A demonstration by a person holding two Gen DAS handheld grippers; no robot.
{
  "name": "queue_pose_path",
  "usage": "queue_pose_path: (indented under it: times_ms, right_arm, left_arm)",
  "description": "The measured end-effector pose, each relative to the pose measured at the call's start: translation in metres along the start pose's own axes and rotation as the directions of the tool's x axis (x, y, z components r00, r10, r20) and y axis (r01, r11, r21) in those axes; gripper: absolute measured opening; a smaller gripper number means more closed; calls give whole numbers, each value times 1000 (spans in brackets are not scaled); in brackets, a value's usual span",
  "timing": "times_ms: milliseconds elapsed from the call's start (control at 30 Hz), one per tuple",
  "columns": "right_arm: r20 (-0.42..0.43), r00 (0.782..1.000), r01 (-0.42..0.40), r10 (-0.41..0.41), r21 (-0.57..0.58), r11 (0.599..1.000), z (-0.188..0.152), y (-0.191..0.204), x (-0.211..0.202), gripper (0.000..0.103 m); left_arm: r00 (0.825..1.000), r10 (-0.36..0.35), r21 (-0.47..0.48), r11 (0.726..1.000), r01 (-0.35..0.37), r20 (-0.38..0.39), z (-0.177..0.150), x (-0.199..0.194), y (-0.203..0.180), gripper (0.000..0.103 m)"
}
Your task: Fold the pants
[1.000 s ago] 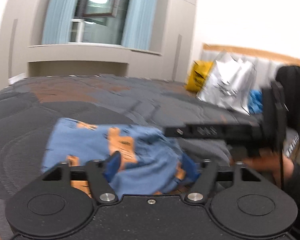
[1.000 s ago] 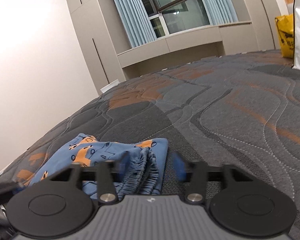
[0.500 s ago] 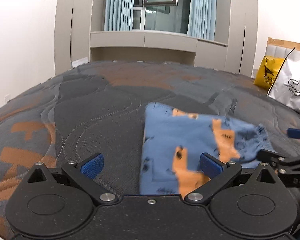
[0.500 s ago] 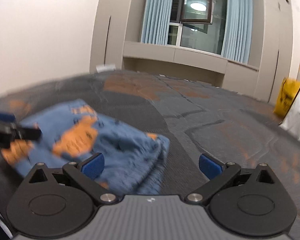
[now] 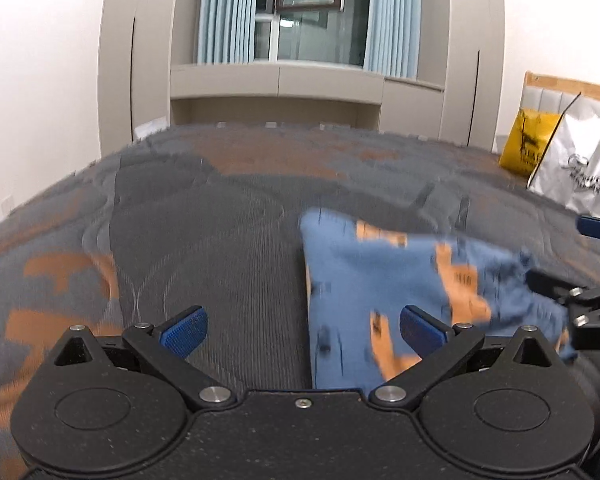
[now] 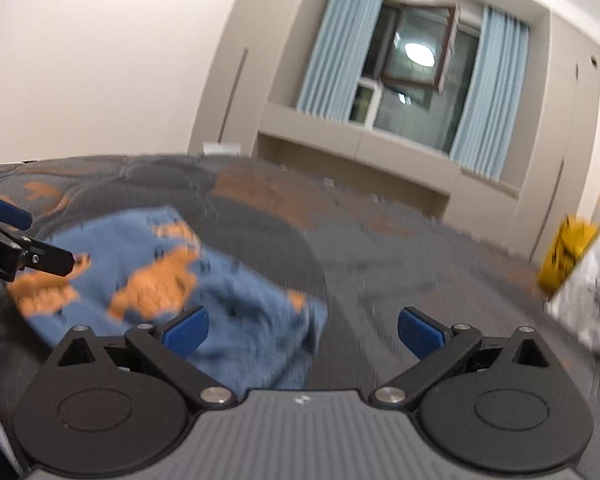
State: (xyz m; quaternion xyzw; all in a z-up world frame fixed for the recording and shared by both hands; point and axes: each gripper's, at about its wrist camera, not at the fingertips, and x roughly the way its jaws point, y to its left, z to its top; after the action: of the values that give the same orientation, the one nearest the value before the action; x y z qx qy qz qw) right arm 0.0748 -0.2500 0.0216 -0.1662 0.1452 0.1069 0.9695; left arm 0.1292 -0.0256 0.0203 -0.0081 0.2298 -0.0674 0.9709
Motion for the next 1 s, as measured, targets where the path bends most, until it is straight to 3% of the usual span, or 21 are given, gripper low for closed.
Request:
queue_pose_path:
  times_ms: [100, 200, 433, 667, 833, 1000]
  right_arm:
    - [17, 1000, 16, -15, -58, 998, 15, 7, 22, 103]
    - [24, 1000, 21, -19, -88, 996, 28, 19, 43, 103]
    - [5, 999, 38, -37, -153, 987, 34, 39, 85, 103]
    - [-67, 993, 81, -101, -246, 966, 12, 53, 109, 103]
    - [-69, 991, 94, -112, -227, 969, 8, 50, 111, 103]
    - [-24, 991, 127, -132, -159, 979, 8, 25, 84, 103]
  left_arm:
    - [998, 25, 26, 999, -26, 62, 20, 6, -1, 102]
    - [996, 46, 60, 997, -50, 73, 35, 22, -3, 102]
    - [998, 61, 142, 988, -62, 15, 43, 68, -8, 102]
    - [998, 52, 138, 989, -47, -33, 34, 87, -2, 103]
    - [998, 44, 131, 991, -39, -40, 34, 88, 1, 103]
    - [1000, 29, 148, 989, -30, 8, 32, 63, -8, 102]
